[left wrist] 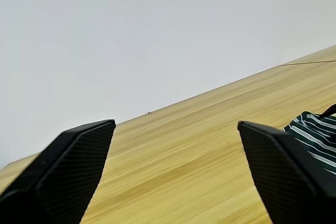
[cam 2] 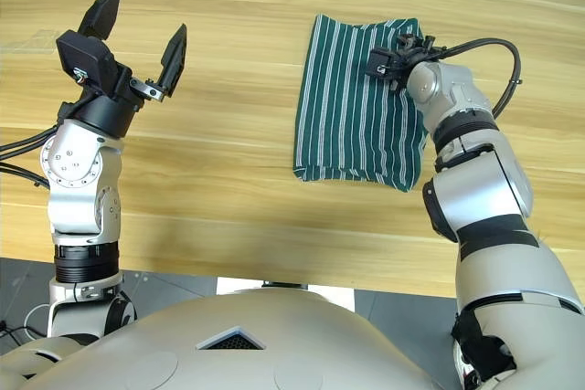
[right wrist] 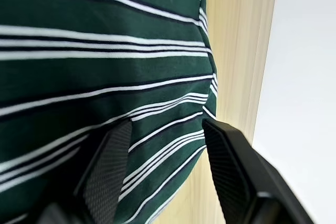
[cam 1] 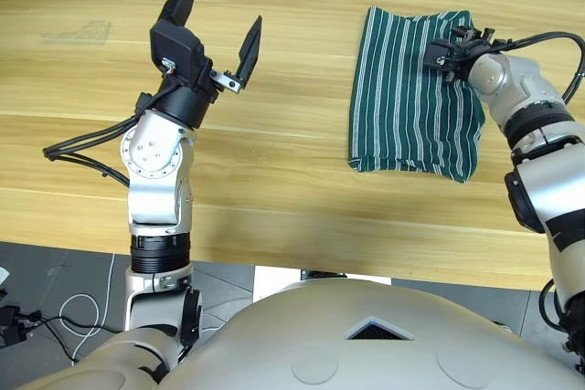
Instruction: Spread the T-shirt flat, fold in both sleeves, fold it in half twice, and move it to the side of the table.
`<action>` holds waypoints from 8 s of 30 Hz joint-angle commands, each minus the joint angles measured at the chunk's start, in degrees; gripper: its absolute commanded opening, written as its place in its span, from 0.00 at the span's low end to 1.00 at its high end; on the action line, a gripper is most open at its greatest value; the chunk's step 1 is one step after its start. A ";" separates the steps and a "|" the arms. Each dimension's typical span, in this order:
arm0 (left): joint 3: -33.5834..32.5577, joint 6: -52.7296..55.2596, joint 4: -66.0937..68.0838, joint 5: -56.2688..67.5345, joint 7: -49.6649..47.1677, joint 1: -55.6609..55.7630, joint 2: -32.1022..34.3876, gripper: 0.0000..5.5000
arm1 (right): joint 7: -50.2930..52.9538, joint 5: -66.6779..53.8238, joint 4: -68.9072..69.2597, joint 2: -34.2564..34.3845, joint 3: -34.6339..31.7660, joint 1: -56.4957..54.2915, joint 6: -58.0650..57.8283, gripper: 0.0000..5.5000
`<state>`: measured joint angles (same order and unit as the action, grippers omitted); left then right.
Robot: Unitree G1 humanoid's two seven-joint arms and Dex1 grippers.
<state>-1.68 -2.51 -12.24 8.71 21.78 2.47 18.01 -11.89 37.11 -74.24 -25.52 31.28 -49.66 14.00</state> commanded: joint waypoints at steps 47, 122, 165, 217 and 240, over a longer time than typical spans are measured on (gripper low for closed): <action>8.95 -31.30 -17.68 -52.73 -2.09 -45.70 18.21 0.79 | 16.67 32.34 32.78 -33.75 -19.50 27.44 68.52 0.45; 35.71 -30.75 -2.04 -62.41 -6.75 -30.96 22.16 0.00 | 23.83 22.79 34.04 -30.89 1.34 29.43 70.78 0.00; -16.73 -9.99 -32.06 3.52 34.36 -63.37 31.67 0.00 | -49.28 -85.61 104.19 -38.28 -25.33 67.12 -19.52 0.00; -8.74 1.34 5.63 6.82 -7.70 -9.06 -9.16 0.65 | -41.82 -65.63 71.84 9.21 -26.11 45.20 -12.32 0.28; -11.37 -0.43 7.48 6.42 -9.69 -7.22 -9.00 0.82 | -44.31 -34.24 58.67 9.67 -2.88 33.50 12.96 0.03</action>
<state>-13.41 -2.78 -5.61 15.71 11.82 -5.57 8.75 -55.98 2.92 -14.40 -16.05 27.79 -14.97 26.65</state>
